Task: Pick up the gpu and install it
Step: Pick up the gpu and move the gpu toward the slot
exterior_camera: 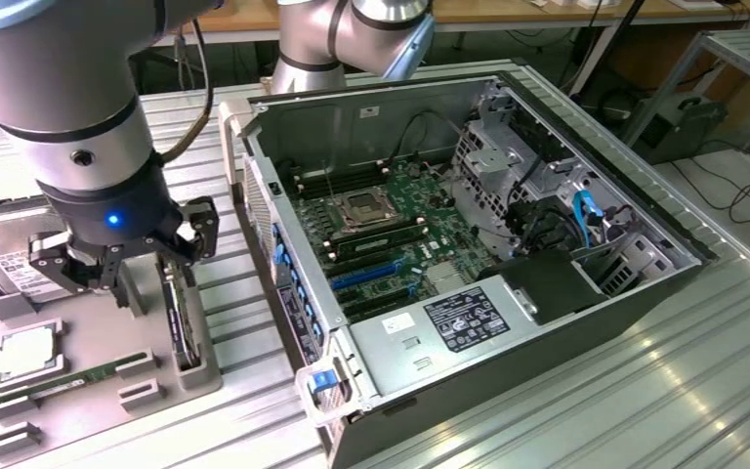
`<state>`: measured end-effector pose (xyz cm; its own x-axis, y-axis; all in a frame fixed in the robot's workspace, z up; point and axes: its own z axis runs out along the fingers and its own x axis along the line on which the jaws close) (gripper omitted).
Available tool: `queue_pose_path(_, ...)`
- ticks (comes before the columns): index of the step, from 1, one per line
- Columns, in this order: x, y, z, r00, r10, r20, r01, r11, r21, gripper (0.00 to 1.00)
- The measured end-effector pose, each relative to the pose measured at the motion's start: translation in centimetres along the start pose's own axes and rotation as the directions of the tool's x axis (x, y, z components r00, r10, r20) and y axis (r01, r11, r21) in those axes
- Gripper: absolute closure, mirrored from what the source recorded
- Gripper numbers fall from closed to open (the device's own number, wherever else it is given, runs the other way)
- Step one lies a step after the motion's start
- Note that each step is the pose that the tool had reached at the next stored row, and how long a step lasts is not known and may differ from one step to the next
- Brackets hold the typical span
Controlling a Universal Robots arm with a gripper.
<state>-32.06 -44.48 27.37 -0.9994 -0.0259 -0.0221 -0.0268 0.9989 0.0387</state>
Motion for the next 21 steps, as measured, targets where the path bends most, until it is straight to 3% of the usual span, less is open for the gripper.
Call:
queue_pose_path(13,-0.2,-0.11,2.6,1.0,0.0,-0.0014,0.0,1.0,0.0002,0.34)
queue_pose_path(21,-0.4,-0.17,3.89,0.9999,0.005,-0.0143,-0.005,1.0,0.0002,0.34)
